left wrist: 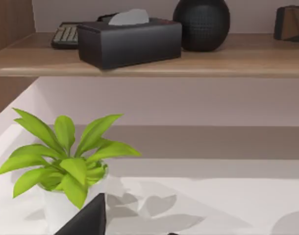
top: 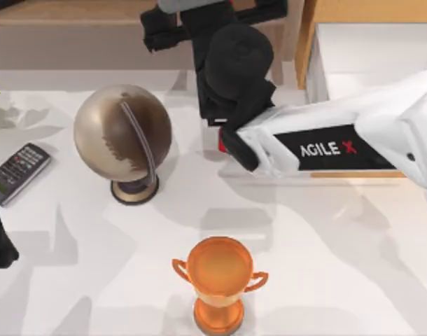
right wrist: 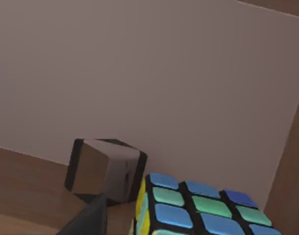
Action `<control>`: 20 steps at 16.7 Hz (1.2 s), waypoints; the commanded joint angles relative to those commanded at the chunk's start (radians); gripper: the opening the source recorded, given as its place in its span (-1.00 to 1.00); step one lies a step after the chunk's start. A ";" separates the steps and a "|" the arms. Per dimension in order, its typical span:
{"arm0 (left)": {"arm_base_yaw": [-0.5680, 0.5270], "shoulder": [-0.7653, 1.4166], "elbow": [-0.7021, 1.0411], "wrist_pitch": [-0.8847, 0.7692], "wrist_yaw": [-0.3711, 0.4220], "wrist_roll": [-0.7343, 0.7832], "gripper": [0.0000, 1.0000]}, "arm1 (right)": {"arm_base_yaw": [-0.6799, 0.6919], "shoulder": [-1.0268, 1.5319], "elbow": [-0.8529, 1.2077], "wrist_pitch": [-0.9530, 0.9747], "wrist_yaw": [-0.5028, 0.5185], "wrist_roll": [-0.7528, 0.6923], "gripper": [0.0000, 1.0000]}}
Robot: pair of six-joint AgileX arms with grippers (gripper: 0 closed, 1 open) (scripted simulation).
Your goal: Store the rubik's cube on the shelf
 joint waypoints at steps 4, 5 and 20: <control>0.000 0.000 0.000 0.000 0.000 0.000 1.00 | 0.004 -0.138 -0.391 0.289 -0.067 -0.312 1.00; 0.000 0.000 0.000 0.000 0.000 0.000 1.00 | 0.001 -0.169 -0.498 0.359 -0.086 -0.392 1.00; 0.000 0.000 0.000 0.000 0.000 0.000 1.00 | -0.375 -0.341 -1.304 0.673 -0.247 -1.138 1.00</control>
